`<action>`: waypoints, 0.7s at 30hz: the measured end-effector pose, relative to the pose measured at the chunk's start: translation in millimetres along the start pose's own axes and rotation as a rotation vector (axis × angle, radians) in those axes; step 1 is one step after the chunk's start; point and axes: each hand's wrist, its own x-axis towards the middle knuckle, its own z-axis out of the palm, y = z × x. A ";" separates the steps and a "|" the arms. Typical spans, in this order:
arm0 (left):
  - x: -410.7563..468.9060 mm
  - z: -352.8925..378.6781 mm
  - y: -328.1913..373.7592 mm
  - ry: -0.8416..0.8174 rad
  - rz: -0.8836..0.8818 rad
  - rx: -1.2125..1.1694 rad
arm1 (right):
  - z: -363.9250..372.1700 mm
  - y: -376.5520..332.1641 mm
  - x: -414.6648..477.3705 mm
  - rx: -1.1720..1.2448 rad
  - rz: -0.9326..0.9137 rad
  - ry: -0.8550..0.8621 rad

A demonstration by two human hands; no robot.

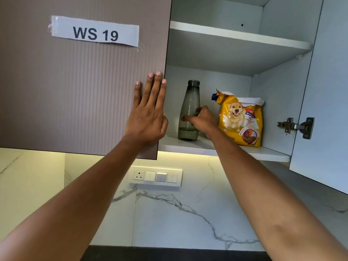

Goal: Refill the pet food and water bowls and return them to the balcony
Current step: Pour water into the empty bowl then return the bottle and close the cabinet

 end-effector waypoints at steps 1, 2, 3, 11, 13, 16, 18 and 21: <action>0.0 0.1 0.2 -0.002 -0.001 -0.001 | 1.7 1.4 2.9 0.002 0.004 -0.014; -0.4 0.3 1.2 -0.003 -0.002 -0.003 | 2.9 3.2 5.1 0.008 0.011 -0.027; -0.6 0.6 1.2 -0.003 -0.001 -0.002 | 4.4 4.4 7.7 0.011 0.017 -0.039; -0.8 1.8 0.6 -0.001 -0.003 0.004 | 7.2 8.3 16.5 0.009 0.015 -0.079; -1.5 2.0 1.0 0.000 -0.002 0.003 | 4.4 8.8 15.0 -0.001 0.012 -0.086; -1.2 1.6 1.7 -0.009 -0.005 0.002 | -3.0 8.1 7.3 0.018 0.023 -0.051; 0.0 1.0 2.7 -0.014 -0.004 0.007 | -9.3 8.1 -4.0 0.048 0.008 -0.011; 1.2 0.1 3.4 -0.037 -0.007 0.017 | -18.8 10.1 -27.8 0.117 -0.072 0.066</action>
